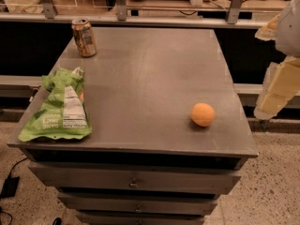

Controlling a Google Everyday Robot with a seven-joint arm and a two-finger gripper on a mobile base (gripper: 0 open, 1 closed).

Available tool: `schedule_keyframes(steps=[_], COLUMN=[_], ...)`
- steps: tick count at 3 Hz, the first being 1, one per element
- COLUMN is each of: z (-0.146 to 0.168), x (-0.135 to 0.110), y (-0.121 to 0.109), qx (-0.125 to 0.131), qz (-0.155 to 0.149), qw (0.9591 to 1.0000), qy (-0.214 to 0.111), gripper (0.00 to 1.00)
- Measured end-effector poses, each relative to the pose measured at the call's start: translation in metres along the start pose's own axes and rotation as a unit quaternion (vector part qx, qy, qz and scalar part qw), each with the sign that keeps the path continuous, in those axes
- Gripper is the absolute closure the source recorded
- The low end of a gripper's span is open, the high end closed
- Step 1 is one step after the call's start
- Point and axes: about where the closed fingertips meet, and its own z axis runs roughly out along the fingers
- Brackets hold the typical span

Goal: Move orange near green rice chip bag

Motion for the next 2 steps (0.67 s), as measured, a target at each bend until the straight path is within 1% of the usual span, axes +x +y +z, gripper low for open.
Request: schedule_keyframes(steps=[1, 2], z=[0.007, 0.044], x=[-0.003, -0.018], y=[-0.001, -0.005], qx=[-0.003, -0.021], qz=[-0.001, -0.007], qw=[1.0, 0.9996], qy=[-0.003, -0.015], gripper=[0.0, 0.0])
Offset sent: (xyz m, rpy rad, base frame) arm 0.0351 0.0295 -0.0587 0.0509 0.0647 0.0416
